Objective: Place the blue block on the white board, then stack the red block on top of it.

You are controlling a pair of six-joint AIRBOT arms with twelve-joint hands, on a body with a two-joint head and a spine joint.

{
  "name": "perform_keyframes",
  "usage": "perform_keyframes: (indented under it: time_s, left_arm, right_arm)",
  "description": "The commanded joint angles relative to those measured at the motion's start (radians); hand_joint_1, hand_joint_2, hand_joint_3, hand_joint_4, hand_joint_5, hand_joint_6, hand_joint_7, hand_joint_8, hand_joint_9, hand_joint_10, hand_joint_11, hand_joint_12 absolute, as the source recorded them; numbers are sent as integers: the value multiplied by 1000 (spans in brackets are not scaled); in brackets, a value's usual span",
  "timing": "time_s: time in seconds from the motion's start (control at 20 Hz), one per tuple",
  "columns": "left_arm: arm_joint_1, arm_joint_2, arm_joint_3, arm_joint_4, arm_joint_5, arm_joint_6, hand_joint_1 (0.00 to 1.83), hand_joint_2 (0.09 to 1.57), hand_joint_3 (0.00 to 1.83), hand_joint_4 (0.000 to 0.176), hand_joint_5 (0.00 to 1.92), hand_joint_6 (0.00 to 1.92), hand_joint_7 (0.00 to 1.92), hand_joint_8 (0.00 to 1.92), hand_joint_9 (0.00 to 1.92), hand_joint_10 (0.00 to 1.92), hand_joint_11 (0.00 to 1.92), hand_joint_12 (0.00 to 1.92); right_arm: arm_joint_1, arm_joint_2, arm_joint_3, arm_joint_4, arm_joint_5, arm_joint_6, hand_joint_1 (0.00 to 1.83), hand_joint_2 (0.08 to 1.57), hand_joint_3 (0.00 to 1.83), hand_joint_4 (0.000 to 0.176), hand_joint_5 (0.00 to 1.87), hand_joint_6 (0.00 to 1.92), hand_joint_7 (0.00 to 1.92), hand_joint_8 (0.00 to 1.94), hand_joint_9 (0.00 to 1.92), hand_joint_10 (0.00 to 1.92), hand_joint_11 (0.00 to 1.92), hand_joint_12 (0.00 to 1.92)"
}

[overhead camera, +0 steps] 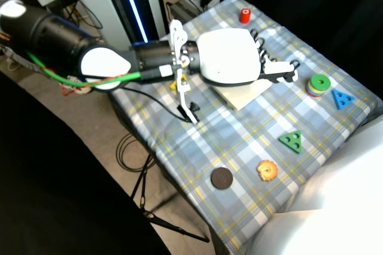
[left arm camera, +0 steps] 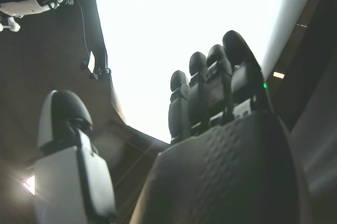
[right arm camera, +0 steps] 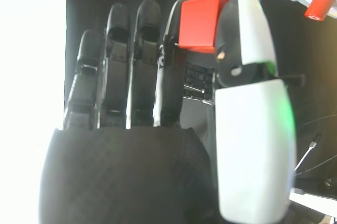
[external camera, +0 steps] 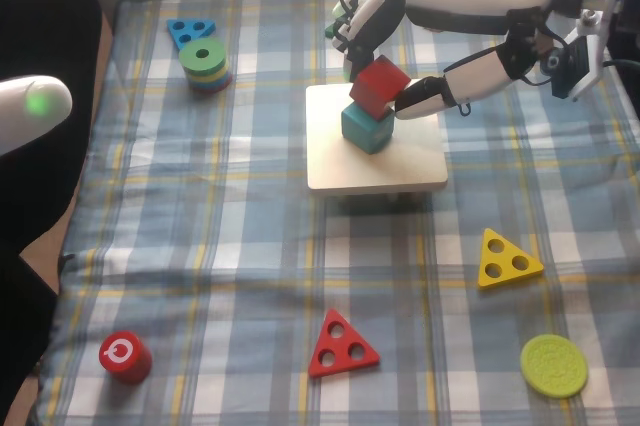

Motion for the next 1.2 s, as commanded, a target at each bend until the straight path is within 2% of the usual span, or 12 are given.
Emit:
perform_keyframes:
  time_s: [0.0,0.1,0.35,0.4,0.6,0.7,0.8,0.85,1.0,1.1,1.15]
  left_arm:
    - [-10,0,7,-2,-122,-10,768,893,0,110,293,2,287,4,194,1,0,526]
    - [-10,-1,7,-2,-122,-10,759,894,0,103,296,3,286,2,191,0,0,524]
    - [-10,-1,9,-2,-121,-10,770,895,0,101,298,2,286,1,187,0,0,506]
    - [-10,-2,9,-2,-121,-10,771,894,0,107,298,2,284,1,184,0,0,503]
    - [-10,-3,10,-2,-120,-10,783,894,0,103,300,2,282,2,184,1,0,480]
    - [-10,-3,11,-2,-120,-10,783,891,0,107,300,1,287,3,187,2,0,496]
    - [-10,-3,11,-2,-120,-10,778,890,0,102,307,2,288,1,189,1,0,515]
    - [-10,-3,11,-2,-120,-10,781,888,0,109,304,1,289,2,189,1,0,514]
    - [-10,-3,11,-2,-120,-10,779,886,0,110,304,0,290,1,187,0,0,513]
    - [-10,-3,11,-2,-120,-10,763,888,0,97,312,3,289,1,190,1,0,517]
    - [-10,-3,11,-2,-120,-10,761,888,0,103,308,1,288,0,188,0,0,517]
  right_arm:
    - [8,-1,1,44,75,6,1173,1069,0,0,1074,822,837,0,652,3,38,1025]
    - [8,-1,1,42,76,7,1175,1067,0,0,1077,816,830,0,654,3,30,1023]
    - [8,-1,-1,40,83,8,1173,1065,0,0,1082,810,826,0,665,4,50,1041]
    - [8,-1,-3,38,85,8,1174,1066,0,0,1082,808,821,0,659,2,43,1038]
    - [8,-1,-3,36,89,8,1173,1069,1,0,1072,823,814,0,662,2,59,1020]
    - [8,-1,-3,36,89,8,1173,1069,0,0,1070,826,815,1,668,4,71,1019]
    - [8,-1,-2,36,88,8,1173,1069,0,0,1072,823,816,1,663,1,69,1018]
    - [8,-1,-2,36,88,8,1172,1069,0,0,1073,823,816,1,662,1,69,1018]
    - [8,-1,-2,36,88,8,1174,1065,0,0,1084,803,815,0,663,0,77,1010]
    - [8,-1,-2,36,88,8,1175,1063,0,0,1088,795,817,1,671,2,120,984]
    - [8,-1,-2,36,88,8,1175,1062,0,0,1089,793,817,0,671,2,115,983]
